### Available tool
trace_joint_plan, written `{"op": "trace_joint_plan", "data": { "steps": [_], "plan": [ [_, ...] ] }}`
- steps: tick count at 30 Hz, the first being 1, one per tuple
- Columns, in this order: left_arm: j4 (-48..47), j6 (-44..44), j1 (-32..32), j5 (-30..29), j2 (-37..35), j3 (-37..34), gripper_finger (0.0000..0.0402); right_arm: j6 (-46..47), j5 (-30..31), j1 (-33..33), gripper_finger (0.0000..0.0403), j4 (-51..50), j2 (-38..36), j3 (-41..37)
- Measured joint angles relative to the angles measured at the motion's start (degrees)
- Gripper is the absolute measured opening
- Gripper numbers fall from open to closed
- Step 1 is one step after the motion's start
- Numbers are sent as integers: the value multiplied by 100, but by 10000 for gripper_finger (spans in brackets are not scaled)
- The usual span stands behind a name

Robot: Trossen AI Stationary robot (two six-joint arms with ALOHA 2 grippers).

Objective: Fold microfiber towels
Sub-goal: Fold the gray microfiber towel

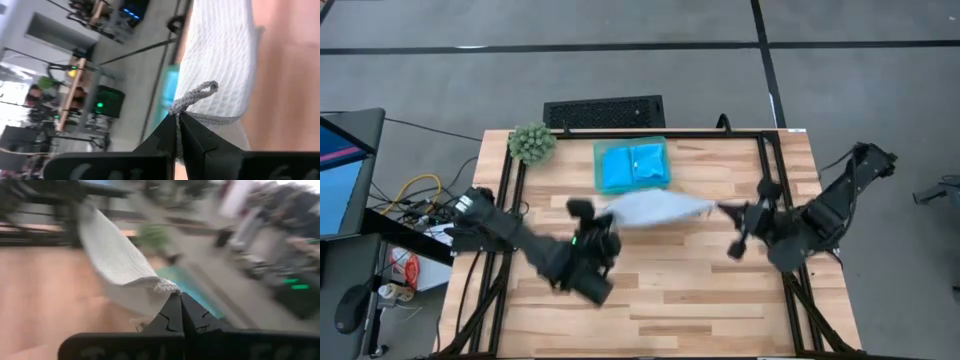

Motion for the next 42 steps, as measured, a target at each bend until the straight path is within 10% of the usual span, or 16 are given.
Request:
{"op": "trace_joint_plan", "data": {
  "steps": [9,18,42],
  "plan": [
    [323,-3377,-1538,722,5,-1854,4,2936,-852,1480,0,-238,1455,0],
    [2245,-3742,-2169,905,5,-2623,14,5491,-1005,1908,0,-32,3261,9],
    [3039,-3238,-222,551,3,-4315,16,5494,-2356,-252,0,-1229,3505,-662]
  ]
}}
